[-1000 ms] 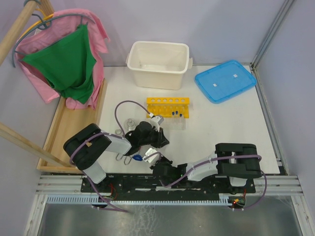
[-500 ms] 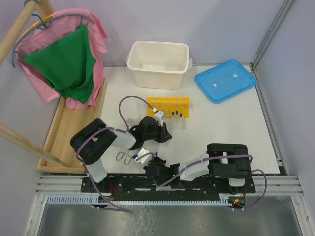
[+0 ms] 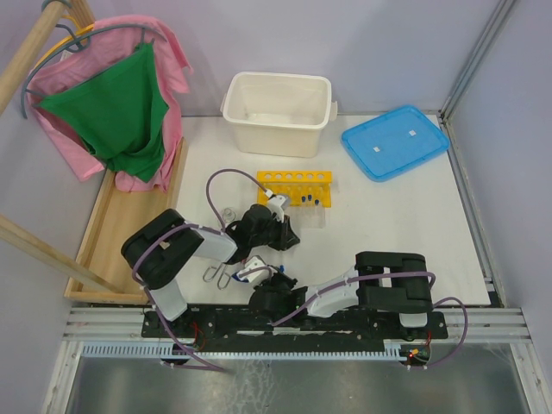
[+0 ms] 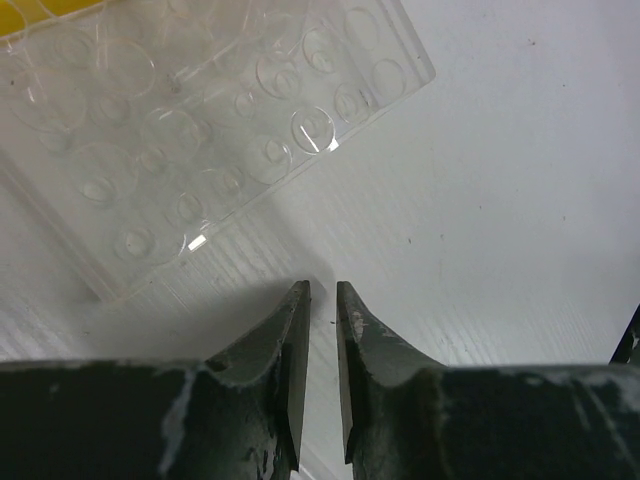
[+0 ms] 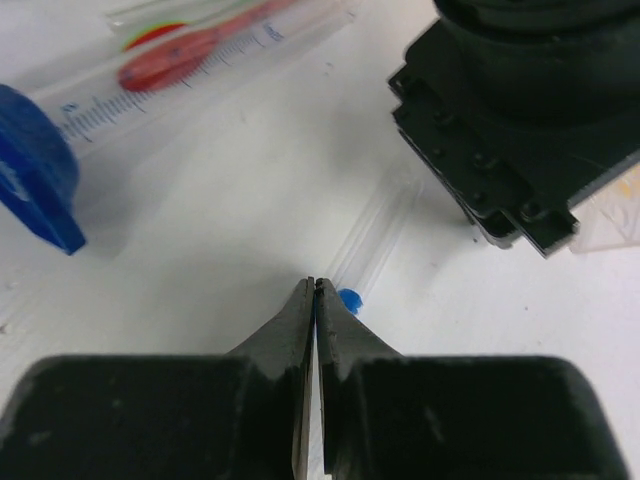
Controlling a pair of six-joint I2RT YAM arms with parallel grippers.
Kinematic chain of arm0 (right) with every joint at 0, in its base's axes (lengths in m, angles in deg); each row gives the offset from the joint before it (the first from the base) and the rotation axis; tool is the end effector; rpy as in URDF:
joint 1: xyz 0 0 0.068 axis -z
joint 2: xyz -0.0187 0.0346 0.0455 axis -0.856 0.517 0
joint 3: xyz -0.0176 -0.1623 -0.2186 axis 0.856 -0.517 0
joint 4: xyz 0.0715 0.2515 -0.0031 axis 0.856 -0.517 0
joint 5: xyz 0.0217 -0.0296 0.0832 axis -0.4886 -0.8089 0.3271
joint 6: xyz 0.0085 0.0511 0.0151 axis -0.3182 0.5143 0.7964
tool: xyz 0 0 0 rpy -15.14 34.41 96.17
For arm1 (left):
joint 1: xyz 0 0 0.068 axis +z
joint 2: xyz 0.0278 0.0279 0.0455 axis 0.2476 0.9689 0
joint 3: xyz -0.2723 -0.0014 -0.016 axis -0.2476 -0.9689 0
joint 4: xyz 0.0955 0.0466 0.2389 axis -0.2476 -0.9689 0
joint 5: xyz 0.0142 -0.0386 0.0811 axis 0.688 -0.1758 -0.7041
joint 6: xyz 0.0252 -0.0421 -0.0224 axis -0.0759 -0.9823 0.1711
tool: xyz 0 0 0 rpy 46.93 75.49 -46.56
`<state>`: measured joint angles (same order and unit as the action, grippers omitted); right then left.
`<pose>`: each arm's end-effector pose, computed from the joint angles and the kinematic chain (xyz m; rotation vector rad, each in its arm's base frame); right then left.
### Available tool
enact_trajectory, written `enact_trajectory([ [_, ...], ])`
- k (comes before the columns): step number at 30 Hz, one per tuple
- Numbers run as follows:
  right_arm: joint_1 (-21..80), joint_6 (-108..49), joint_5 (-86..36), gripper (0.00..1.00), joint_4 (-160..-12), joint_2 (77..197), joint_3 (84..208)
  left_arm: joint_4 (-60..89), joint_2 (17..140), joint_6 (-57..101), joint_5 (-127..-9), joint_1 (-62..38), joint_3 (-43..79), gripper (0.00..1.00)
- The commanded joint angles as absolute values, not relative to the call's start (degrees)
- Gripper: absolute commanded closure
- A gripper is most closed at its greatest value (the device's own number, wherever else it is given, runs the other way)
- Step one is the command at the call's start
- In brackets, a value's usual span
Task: Organize the chemistry lab equipment
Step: Pick up the test tube at the center of the board.
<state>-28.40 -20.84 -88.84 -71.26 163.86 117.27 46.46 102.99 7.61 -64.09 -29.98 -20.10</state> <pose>0.0456 0.3347 0.1108 -0.8073 1.8177 -0.0490 0.2185 -0.2236 0.1189 0.4877 2.2019 -0.9211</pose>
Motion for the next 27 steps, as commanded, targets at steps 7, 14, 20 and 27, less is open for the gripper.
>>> enact_trajectory([
  [7,-28.54,-12.2,-98.2,0.91,-76.18,160.81,113.77,36.35,102.16,9.35,-65.96,-29.41,-24.61,0.78],
  [14,-27.45,-10.68,-97.51,0.91,-74.05,158.98,110.93,37.7,99.72,8.1,-64.7,-29.46,-27.48,0.78],
  [20,-25.51,-10.17,-95.05,0.91,-72.0,157.6,109.27,39.58,97.45,6.56,-62.99,-29.39,-30.23,0.79],
  [27,-23.22,-9.76,-93.63,0.9,-71.37,155.58,107.75,40.47,94.95,5.2,-61.58,-29.43,-32.89,0.79],
])
